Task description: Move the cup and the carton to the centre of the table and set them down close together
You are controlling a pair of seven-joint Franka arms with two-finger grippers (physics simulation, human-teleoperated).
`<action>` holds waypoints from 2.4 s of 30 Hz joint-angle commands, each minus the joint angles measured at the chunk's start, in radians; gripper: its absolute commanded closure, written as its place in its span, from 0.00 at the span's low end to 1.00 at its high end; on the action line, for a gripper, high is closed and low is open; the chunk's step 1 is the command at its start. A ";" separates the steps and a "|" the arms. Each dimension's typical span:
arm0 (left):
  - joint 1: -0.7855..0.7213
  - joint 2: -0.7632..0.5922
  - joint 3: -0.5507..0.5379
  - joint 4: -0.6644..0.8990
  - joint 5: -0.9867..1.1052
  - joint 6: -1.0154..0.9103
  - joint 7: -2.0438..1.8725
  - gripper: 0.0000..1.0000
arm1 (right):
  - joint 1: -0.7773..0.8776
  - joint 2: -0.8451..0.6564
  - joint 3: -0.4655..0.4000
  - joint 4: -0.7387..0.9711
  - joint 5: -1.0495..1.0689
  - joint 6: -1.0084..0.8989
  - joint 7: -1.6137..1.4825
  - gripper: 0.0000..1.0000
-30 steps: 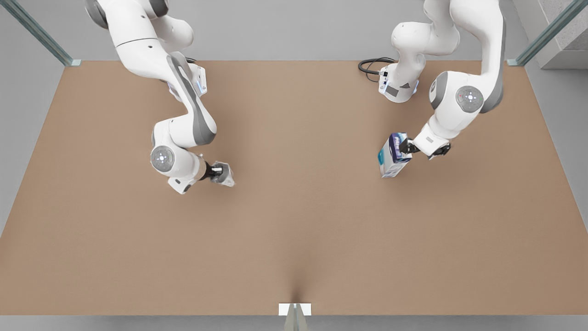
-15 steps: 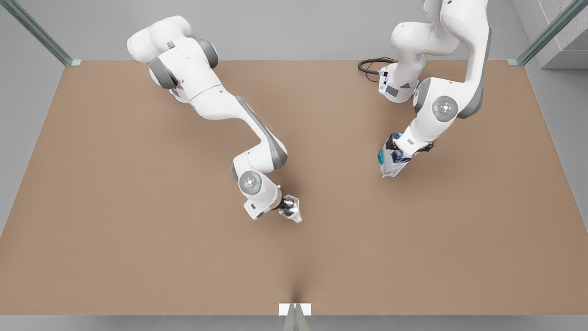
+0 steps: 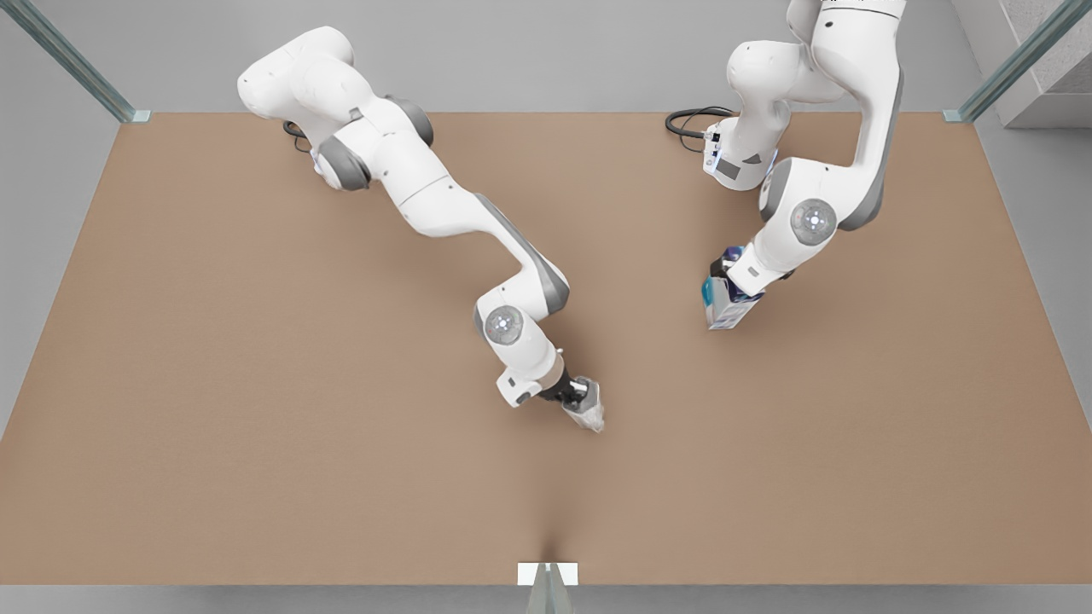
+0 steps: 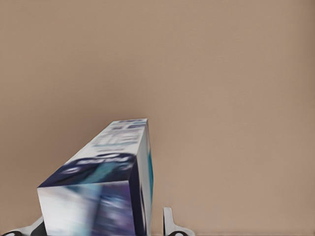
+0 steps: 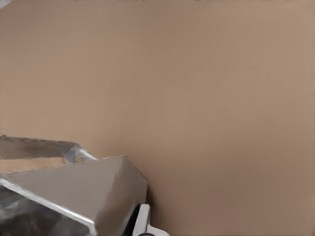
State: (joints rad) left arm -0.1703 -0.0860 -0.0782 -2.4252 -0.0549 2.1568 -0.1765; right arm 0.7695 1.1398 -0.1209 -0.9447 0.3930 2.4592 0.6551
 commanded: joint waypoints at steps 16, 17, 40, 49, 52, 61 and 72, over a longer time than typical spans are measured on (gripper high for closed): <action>0.000 0.006 0.002 -0.006 -0.023 -0.011 -0.001 0.00 | 0.050 -0.014 -0.066 -0.036 -0.054 -0.045 0.018 0.00; 0.000 0.008 0.002 -0.006 -0.023 -0.012 0.000 0.00 | 0.057 -0.014 -0.068 -0.036 -0.054 -0.045 0.018 0.00; 0.000 0.006 0.002 -0.005 -0.023 -0.023 -0.015 0.00 | 0.059 -0.104 -0.068 -0.020 0.023 -0.206 0.018 0.00; 0.000 0.009 0.002 0.002 -0.023 -0.051 -0.014 0.35 | -0.642 -0.927 0.072 -0.287 -0.356 -1.166 -0.571 0.00; -0.002 0.012 0.002 0.003 -0.023 -0.049 -0.032 0.38 | -0.757 -1.085 0.165 -0.583 -0.395 -0.959 -0.580 0.00; -0.002 0.020 0.000 0.034 -0.023 -0.069 -0.054 0.52 | -0.747 -1.085 0.167 -0.557 -0.395 -0.988 -0.572 0.00; -0.092 0.216 -0.098 0.403 -0.016 -0.069 -0.938 0.52 | -0.743 -1.085 0.167 -0.557 -0.395 -0.988 -0.574 0.00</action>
State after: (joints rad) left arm -0.2745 0.1389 -0.2181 -2.0064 -0.0355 2.0871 -1.2021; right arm 0.0125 0.0553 0.0459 -1.5018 -0.0015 1.4711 0.0813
